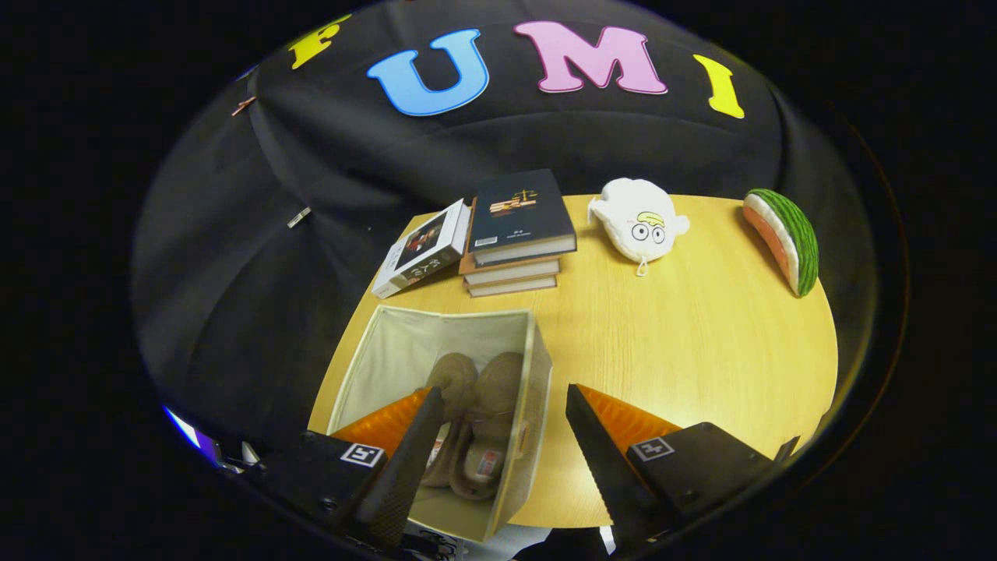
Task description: Open the storage box then place both shoes into the box .Put the left shoe in first, then the right shoe, with the right side of both shoes facing outward in a uniform manner.
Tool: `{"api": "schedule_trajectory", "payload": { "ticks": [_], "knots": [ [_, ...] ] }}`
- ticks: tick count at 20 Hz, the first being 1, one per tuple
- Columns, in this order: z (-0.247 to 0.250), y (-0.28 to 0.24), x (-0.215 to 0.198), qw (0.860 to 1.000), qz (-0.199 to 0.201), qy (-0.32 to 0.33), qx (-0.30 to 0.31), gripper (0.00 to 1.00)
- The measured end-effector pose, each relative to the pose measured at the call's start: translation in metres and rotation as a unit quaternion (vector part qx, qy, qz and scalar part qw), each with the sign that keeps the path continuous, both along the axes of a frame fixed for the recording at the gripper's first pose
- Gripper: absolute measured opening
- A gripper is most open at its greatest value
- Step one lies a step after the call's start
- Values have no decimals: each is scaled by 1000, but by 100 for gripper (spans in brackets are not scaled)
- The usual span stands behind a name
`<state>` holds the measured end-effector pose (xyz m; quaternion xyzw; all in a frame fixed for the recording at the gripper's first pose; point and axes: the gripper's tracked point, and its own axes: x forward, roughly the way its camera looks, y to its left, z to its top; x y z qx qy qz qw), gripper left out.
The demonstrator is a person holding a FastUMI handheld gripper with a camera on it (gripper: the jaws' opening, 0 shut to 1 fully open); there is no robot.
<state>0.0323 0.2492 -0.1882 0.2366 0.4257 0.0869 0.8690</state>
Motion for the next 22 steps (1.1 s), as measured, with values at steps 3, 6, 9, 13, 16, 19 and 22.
{"api": "schedule_trajectory", "payload": {
  "ticks": [3,6,9,13,16,19,22],
  "knots": [
    [-2,-36,3,1000,-23,-9,-7,98],
    [-7,-81,6,998,-35,-33,-42,98],
    [-14,-122,8,994,-42,-54,-81,98],
    [-6,-169,8,987,-55,-94,-122,98],
    [11,-195,9,980,-77,-127,-129,98],
    [37,-222,7,970,-99,-172,-141,98],
    [64,-246,5,958,-116,-213,-154,98]
  ]
}}
